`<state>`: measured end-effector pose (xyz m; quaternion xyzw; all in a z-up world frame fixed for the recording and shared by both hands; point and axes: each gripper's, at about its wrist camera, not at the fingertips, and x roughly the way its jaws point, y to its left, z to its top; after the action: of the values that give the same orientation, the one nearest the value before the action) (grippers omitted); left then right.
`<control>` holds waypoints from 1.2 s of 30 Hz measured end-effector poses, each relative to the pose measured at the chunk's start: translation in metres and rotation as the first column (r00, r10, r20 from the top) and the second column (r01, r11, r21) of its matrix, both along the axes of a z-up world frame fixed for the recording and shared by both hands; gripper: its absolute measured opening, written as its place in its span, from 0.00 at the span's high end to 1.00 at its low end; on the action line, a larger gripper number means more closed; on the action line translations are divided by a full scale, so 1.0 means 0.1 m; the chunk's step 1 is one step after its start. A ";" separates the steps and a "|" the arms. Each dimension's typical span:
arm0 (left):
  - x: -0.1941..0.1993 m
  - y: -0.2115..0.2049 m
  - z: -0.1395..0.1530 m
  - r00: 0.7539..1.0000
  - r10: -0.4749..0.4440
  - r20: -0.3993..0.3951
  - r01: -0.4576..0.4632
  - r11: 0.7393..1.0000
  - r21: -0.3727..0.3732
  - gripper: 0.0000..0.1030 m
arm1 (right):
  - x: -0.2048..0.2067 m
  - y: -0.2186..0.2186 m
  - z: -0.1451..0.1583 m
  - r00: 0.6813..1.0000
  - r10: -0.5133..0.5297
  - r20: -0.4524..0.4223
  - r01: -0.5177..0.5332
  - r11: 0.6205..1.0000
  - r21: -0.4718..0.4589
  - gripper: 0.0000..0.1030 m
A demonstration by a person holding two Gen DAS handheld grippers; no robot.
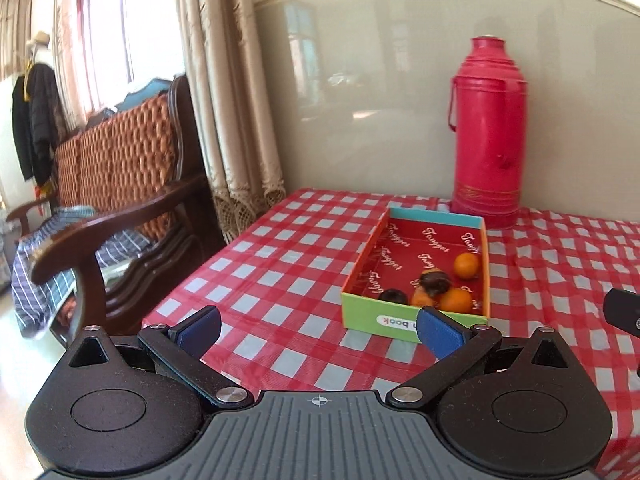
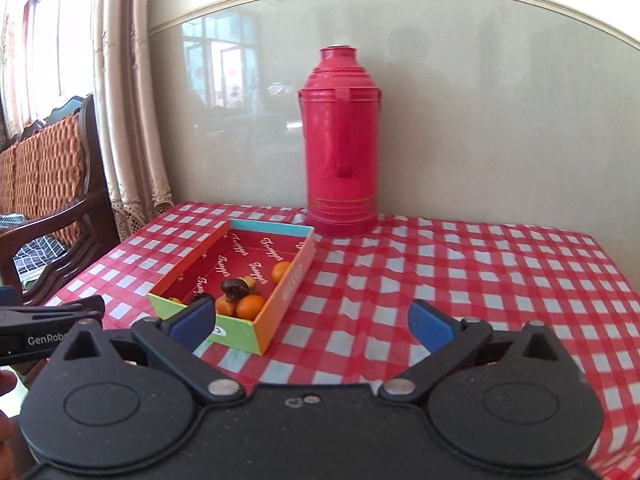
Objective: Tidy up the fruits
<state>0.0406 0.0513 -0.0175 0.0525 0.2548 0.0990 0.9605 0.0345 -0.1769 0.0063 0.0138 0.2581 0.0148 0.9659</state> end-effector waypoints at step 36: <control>-0.13 -0.23 0.19 0.997 -0.070 0.019 0.070 0.997 -0.015 0.00 | -0.09 -0.03 0.08 1.000 0.004 0.023 -0.005 0.999 0.035 0.06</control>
<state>0.0275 0.0284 0.0014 0.0531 0.2446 0.0639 0.9661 0.0254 -0.1801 0.0143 0.0300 0.2468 0.0219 0.9684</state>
